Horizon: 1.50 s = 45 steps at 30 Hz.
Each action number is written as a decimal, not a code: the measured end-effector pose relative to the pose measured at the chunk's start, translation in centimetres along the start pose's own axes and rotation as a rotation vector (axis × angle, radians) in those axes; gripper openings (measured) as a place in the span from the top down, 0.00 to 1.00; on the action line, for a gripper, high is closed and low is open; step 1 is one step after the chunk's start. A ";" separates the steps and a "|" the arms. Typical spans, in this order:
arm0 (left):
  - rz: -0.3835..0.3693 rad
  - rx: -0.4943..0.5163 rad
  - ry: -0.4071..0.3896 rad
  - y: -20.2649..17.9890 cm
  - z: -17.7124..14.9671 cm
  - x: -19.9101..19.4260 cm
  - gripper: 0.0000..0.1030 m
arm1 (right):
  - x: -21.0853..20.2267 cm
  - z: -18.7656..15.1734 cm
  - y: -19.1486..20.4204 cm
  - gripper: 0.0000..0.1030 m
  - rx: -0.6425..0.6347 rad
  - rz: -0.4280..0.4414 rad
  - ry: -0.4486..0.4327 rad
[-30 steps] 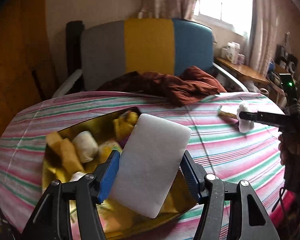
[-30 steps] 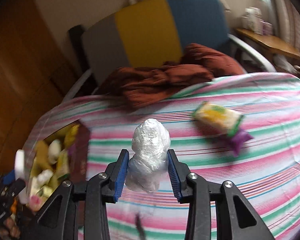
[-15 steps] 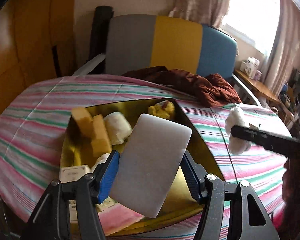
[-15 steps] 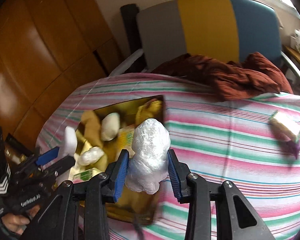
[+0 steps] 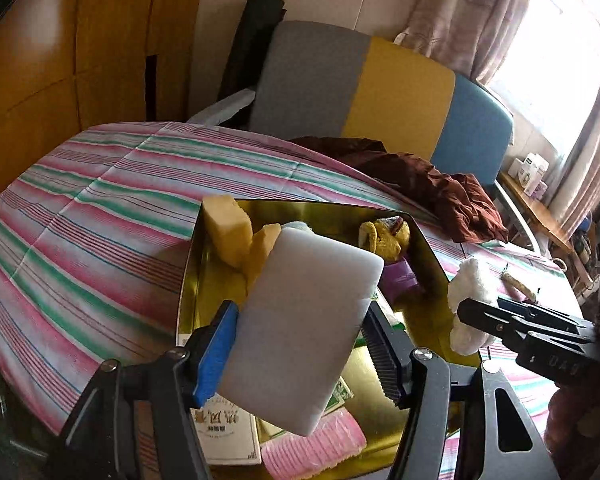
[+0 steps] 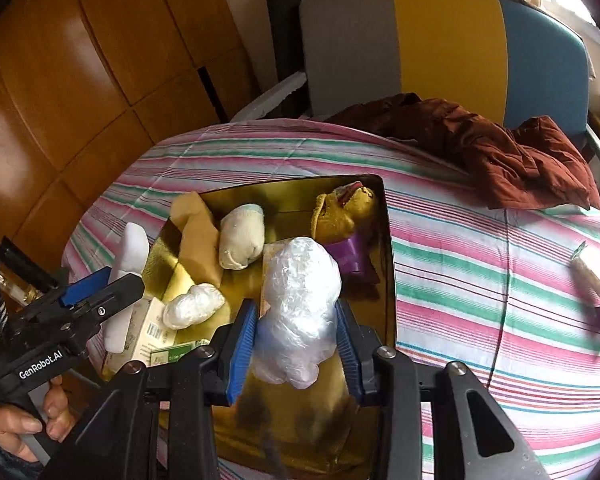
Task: Organize objects
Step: 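Carry the soap bar and wrapped item to the gold tray and release both, then withdraw both grippers from the tray toward the snack bag and purple packet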
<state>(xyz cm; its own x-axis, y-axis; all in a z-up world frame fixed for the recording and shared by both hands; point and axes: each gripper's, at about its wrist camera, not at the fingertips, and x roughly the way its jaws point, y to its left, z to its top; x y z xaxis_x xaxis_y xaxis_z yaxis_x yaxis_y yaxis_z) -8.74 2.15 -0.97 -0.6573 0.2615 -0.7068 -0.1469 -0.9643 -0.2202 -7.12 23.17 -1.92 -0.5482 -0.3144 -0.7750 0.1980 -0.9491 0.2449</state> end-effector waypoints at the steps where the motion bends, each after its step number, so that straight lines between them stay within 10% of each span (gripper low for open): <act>1: 0.004 0.005 0.000 -0.2 0.2 0.3 0.37 | 0.2 0.1 0.0 0.58 0.000 -0.013 0.007; 45: 0.081 0.175 -0.157 -4.3 -2.1 -5.1 0.17 | -3.2 -3.1 1.9 0.53 -0.019 -0.149 -0.069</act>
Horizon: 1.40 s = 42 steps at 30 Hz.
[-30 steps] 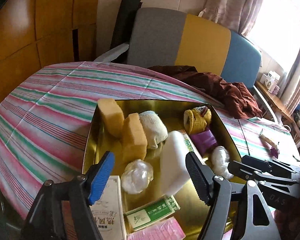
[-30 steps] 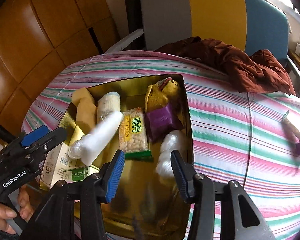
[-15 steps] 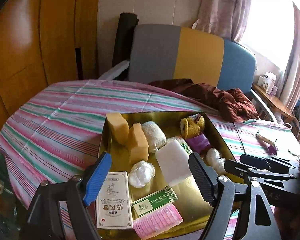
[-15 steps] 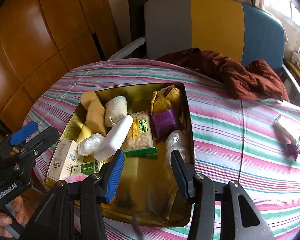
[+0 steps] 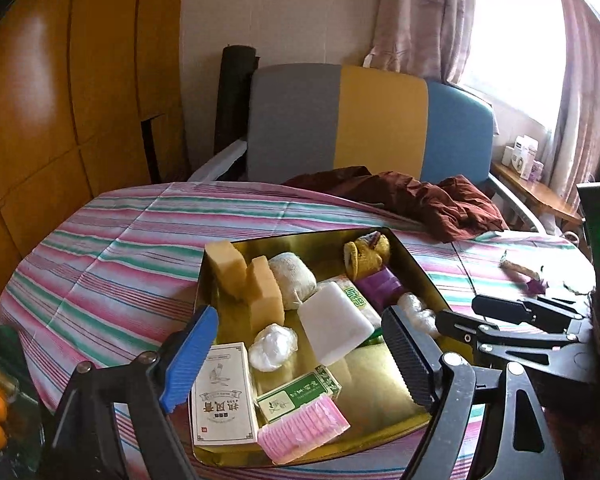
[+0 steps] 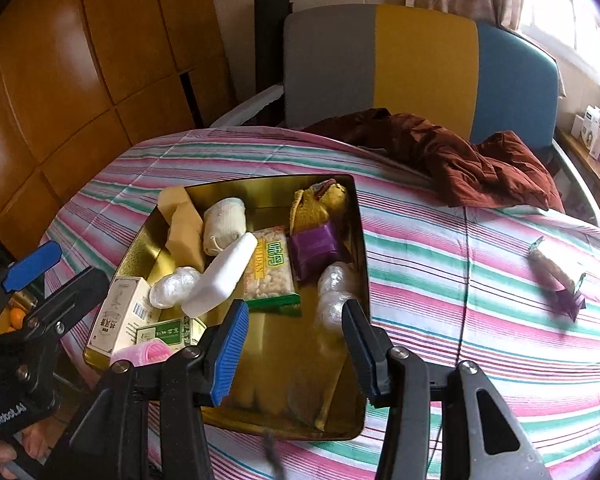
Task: Organize objects
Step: 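Withdraw both grippers from the tray toward the snack bag and purple packet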
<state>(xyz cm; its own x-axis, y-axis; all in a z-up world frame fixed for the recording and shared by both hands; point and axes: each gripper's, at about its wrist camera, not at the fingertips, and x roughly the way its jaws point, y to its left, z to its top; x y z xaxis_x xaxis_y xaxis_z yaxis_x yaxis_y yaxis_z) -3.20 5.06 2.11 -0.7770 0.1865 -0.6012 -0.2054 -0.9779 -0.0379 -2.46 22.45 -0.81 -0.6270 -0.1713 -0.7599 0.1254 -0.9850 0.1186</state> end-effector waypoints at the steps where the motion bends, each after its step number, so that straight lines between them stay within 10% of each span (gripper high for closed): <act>1: -0.002 0.004 0.001 -0.2 -0.1 -0.1 0.17 | -0.1 0.0 -0.2 0.53 0.005 -0.001 -0.001; 42: -0.134 0.262 0.055 -10.8 -0.7 0.9 0.16 | -3.8 -0.7 -22.8 0.53 0.360 -0.261 -0.020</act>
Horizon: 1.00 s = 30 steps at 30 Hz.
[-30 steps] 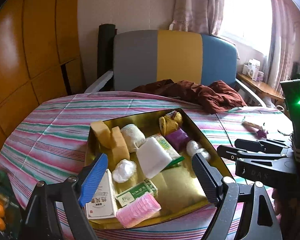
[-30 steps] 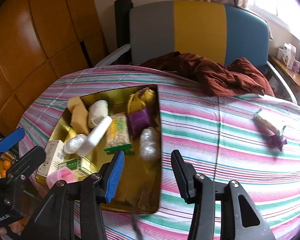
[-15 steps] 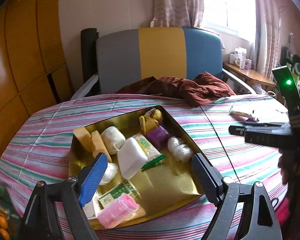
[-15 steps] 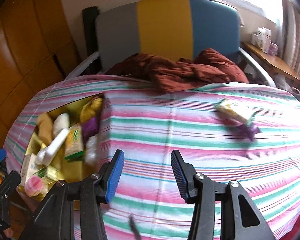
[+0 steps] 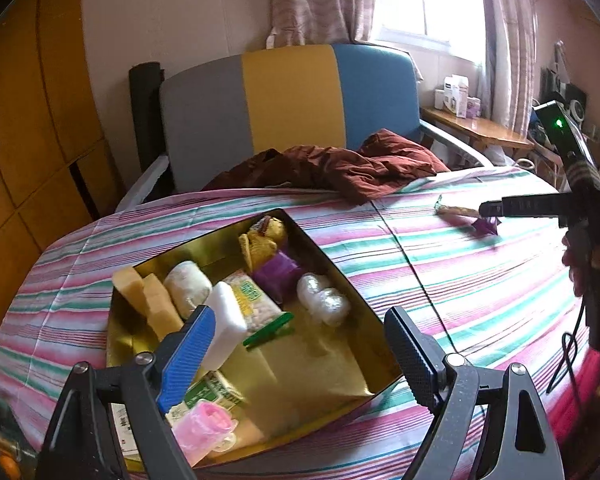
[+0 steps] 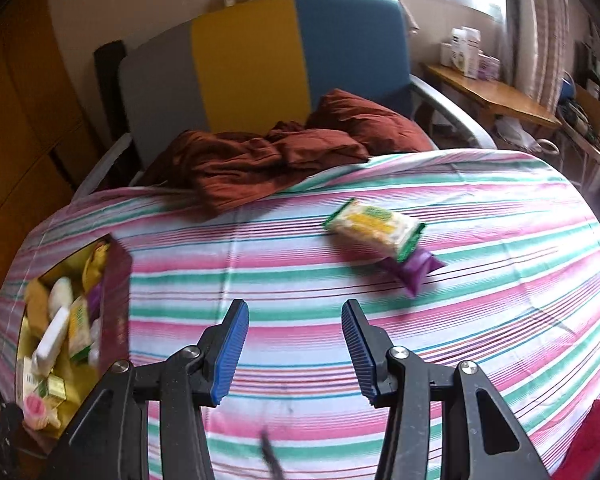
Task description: Organize objects
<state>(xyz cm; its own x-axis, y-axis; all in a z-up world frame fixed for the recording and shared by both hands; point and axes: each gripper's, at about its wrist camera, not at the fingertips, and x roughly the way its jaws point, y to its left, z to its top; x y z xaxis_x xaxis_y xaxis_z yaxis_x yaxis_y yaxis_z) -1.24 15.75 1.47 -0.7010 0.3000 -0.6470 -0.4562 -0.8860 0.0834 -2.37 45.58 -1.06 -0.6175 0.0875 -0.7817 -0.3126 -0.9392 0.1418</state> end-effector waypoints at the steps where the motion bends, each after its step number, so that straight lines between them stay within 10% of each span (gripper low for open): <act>1: -0.002 0.005 0.004 -0.3 0.0 0.2 0.16 | 0.2 0.2 -0.5 0.53 0.014 -0.001 0.001; 30: -0.049 0.087 0.080 -5.0 1.3 4.7 0.16 | 7.3 3.8 -13.3 0.52 0.427 -0.012 0.011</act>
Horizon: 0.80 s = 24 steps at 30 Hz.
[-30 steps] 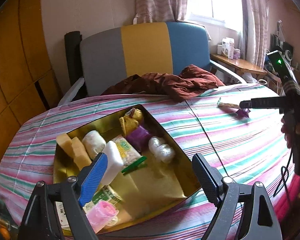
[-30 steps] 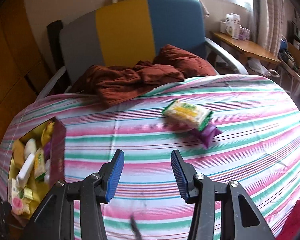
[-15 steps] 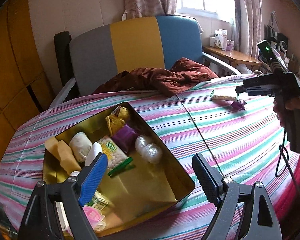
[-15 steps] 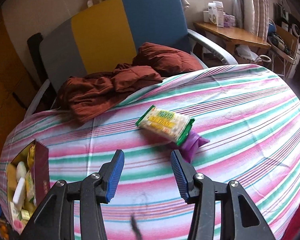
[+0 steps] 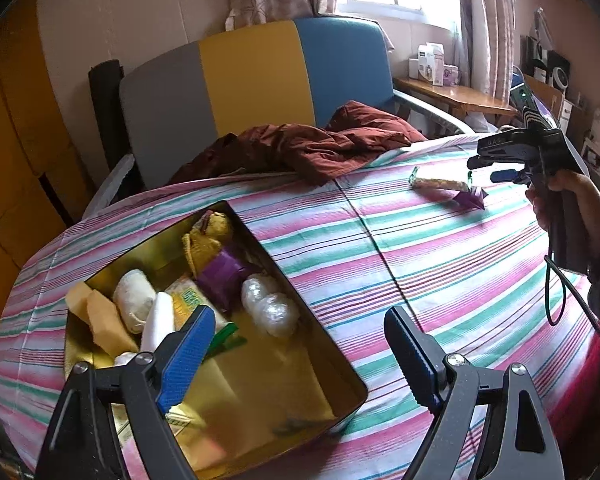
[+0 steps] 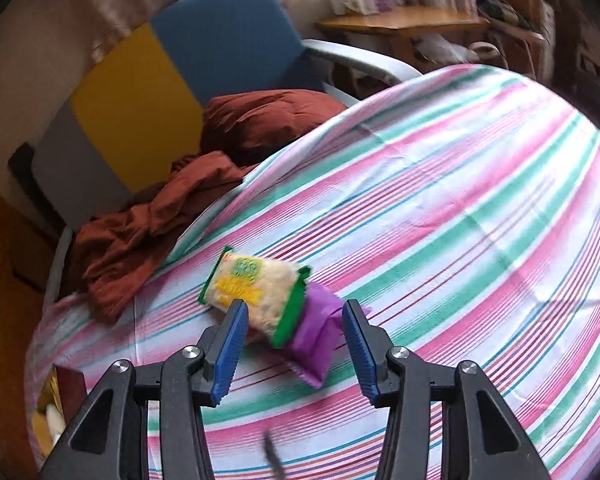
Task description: Organize objects
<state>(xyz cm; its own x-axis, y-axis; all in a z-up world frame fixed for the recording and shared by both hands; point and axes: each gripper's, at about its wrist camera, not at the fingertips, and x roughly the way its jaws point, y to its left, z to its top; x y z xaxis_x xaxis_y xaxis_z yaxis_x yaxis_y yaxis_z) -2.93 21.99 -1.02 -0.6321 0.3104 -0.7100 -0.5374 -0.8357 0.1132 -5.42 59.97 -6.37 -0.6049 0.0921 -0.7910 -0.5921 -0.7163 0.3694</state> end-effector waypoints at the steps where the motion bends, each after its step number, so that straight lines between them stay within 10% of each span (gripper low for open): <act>1: -0.005 0.003 0.004 -0.3 0.1 0.3 0.16 | 0.0 0.1 -0.4 0.48 0.019 0.009 0.000; 24: -0.089 0.036 0.062 -3.4 1.8 4.0 0.16 | 3.5 2.7 -0.3 0.38 0.022 0.084 -0.019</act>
<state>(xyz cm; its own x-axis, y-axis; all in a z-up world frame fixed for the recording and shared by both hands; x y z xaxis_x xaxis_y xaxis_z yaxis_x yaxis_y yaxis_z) -4.59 26.90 -2.98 -0.5459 0.3532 -0.7598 -0.6101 -0.7891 0.0715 -8.81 62.39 -7.92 -0.6628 0.0456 -0.7474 -0.5501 -0.7069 0.4447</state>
